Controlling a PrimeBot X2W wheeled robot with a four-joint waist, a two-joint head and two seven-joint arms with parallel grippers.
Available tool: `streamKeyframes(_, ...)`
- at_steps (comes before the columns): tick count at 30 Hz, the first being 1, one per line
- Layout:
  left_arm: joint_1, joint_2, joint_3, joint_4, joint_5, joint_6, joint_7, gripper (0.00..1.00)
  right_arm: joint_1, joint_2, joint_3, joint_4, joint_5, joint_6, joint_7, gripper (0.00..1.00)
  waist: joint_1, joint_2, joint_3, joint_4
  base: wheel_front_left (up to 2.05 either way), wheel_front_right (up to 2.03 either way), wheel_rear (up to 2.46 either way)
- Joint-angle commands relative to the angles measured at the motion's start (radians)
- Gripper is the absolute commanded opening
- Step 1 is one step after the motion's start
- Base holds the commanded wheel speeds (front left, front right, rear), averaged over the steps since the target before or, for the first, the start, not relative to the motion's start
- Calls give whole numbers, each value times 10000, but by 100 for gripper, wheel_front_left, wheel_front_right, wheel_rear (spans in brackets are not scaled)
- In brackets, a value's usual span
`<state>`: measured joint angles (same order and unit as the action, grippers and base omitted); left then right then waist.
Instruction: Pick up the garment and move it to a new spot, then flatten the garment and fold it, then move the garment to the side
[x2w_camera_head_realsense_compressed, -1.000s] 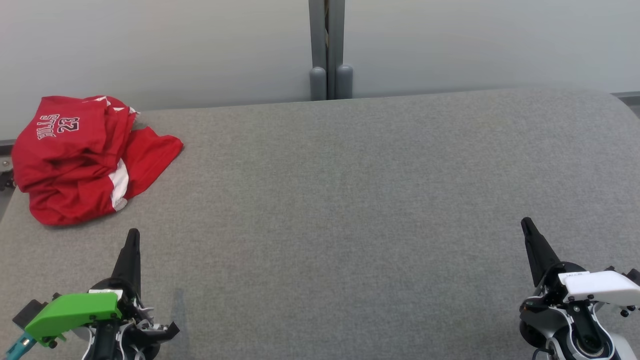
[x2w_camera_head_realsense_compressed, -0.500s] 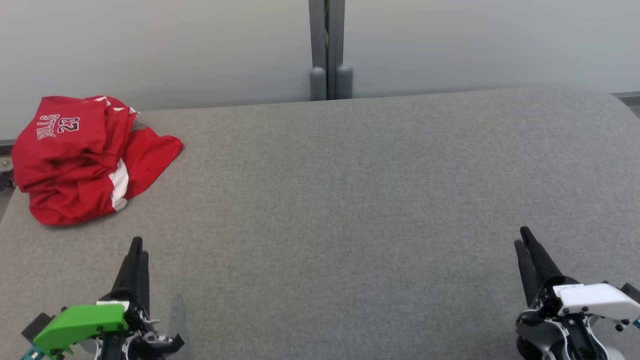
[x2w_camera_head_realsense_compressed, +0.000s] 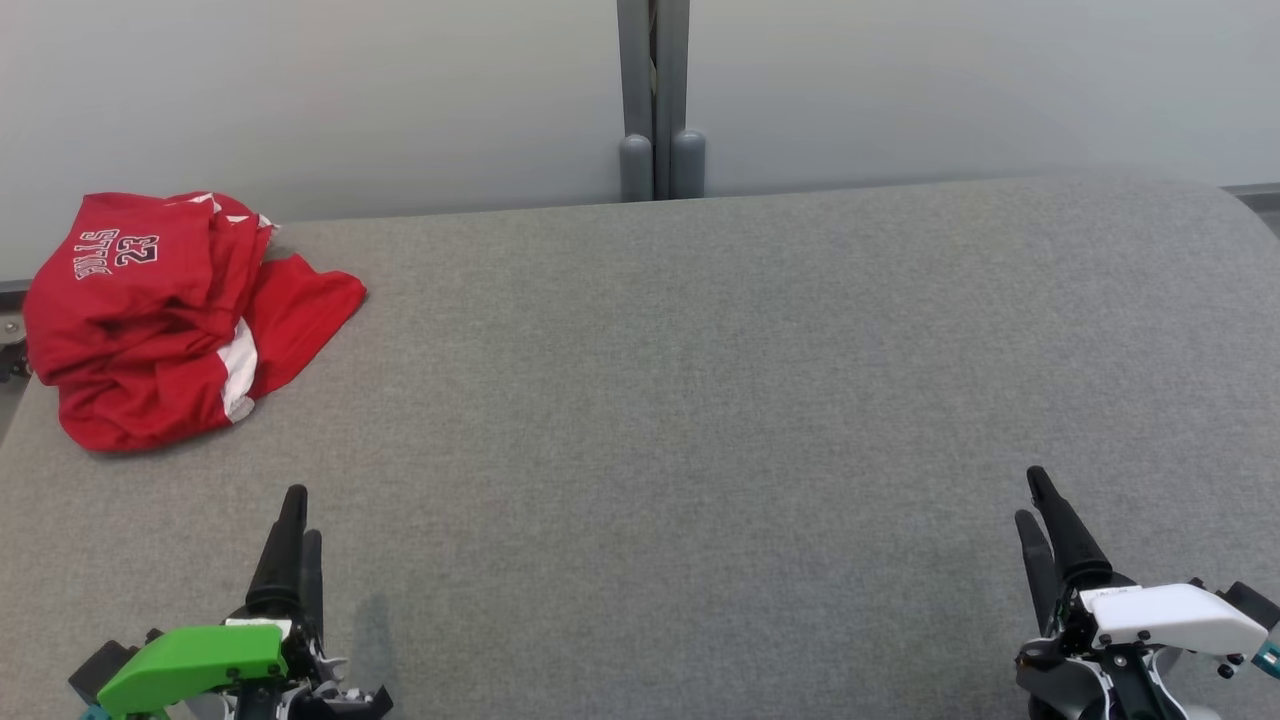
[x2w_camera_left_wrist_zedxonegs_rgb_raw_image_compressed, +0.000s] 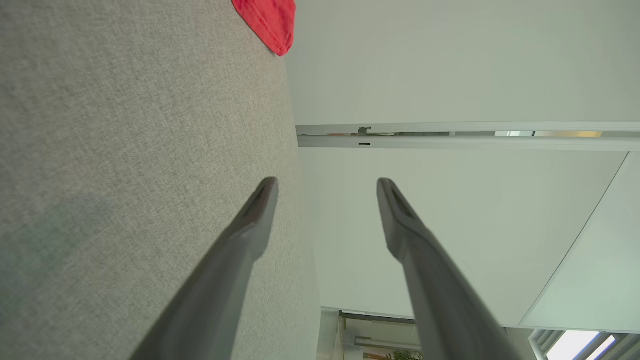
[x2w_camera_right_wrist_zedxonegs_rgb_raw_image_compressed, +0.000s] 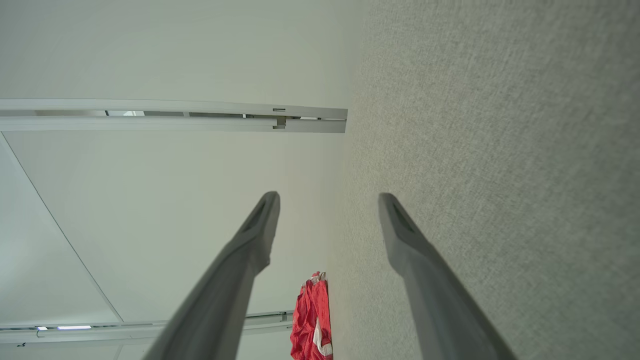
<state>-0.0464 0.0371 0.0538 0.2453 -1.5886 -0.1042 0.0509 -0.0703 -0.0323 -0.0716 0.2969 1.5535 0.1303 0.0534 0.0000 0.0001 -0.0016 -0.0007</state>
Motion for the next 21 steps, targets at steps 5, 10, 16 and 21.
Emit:
streamKeyframes(5,-7,49,-183,-340,578,-65,-276,100,-45,-88,-37,-250,-833,1,-295,100,0,-1,-3,0,0,0,0)
streamKeyframes(10,-6,58,-279,-502,1491,-84,-488,100,-62,-98,-91,-496,-1855,1,-510,100,0,-1,0,5,0,0,0)
streamKeyframes(16,-49,67,-366,-724,3183,-62,-738,100,-5,-108,6,-915,-3754,2,-756,100,0,-1,13,11,0,0,0)
streamKeyframes(21,-69,75,-492,-966,4500,53,-918,100,44,-114,84,-1211,-5018,2,-941,100,0,-1,34,14,0,0,0)
